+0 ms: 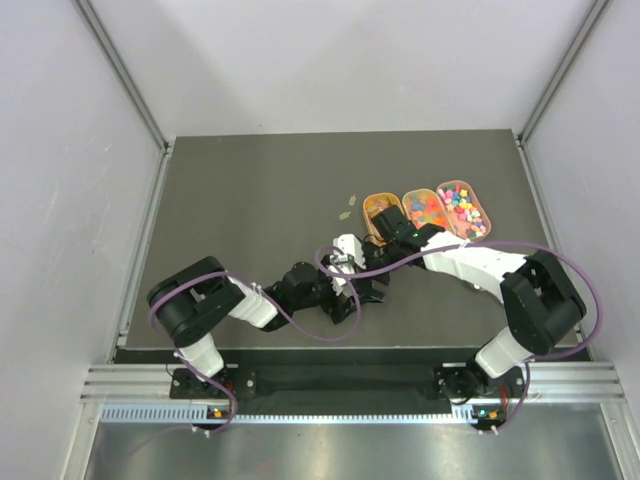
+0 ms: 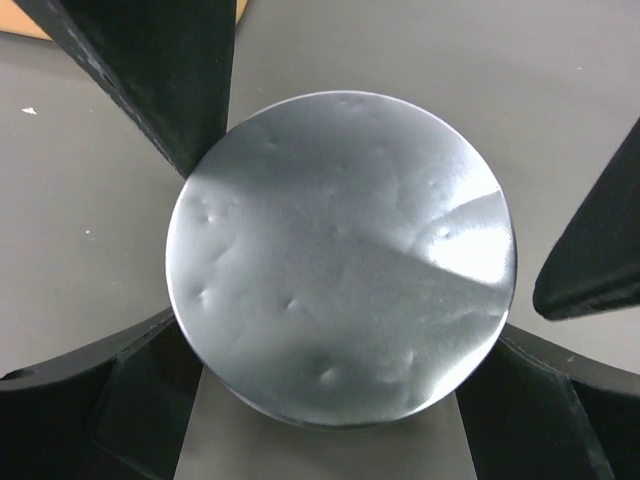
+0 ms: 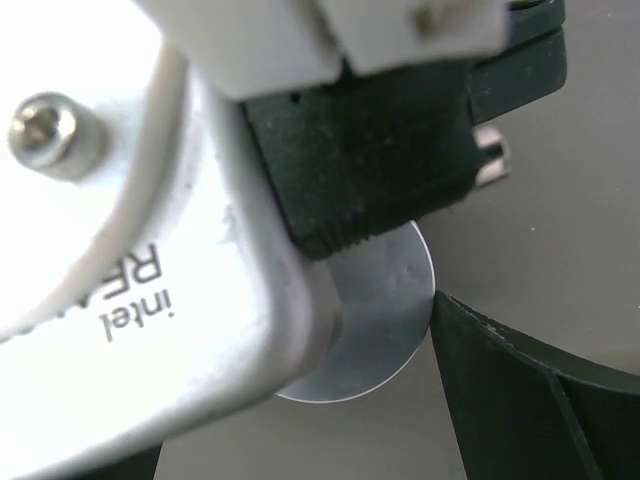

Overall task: Pack the candies
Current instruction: Screw the bottle lid onto the packing bottle.

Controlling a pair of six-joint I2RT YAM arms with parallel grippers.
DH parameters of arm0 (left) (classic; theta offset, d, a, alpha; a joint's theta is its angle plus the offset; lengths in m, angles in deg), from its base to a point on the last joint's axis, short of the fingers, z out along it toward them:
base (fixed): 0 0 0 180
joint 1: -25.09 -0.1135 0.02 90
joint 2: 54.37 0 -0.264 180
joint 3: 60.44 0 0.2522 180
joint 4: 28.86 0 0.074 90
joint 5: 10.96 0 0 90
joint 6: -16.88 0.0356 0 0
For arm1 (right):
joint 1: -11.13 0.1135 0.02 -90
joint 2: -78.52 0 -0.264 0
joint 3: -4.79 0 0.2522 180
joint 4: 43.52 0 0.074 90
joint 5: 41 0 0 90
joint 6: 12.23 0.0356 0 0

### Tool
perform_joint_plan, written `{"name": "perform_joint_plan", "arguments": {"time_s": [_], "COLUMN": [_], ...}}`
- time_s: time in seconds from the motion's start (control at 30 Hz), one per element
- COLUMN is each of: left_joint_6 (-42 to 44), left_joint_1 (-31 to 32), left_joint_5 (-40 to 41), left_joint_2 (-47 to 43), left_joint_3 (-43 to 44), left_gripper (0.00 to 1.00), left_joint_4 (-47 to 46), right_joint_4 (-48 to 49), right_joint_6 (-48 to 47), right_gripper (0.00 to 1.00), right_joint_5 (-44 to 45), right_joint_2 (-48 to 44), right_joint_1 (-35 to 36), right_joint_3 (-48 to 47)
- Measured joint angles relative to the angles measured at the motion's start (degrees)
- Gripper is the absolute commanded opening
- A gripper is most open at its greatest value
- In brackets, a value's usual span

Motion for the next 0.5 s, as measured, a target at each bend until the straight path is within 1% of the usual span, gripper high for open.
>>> {"name": "perform_joint_plan", "arguments": {"time_s": [0.1,0.2,0.33,0.5], "left_joint_6": [0.2,0.7,1.0,1.3], "left_joint_1": [0.0,0.2,0.6,0.8], "left_joint_5": [-0.1,-1.0,-2.1,-2.1], "left_joint_2": [0.2,1.7,5.6,8.2], "left_joint_3": [0.1,0.8,2.6,2.9], "left_gripper": [0.99,0.99,0.99,0.9], "left_joint_4": [-0.1,-1.7,-6.0,-10.8], "right_joint_4": [-0.3,-2.5,-8.1,-15.9], "right_joint_6": [-0.5,-3.0,-11.8,-23.8], "right_gripper": [1.0,1.0,1.0,1.0], "right_joint_5": [0.1,0.1,-0.4,-0.9], "right_joint_2": [-0.1,-0.7,-1.1,1.2], "right_joint_1": [-0.1,-1.1,-3.7,-6.7], "right_joint_3": [0.0,-0.1,-1.2,-5.0]}}
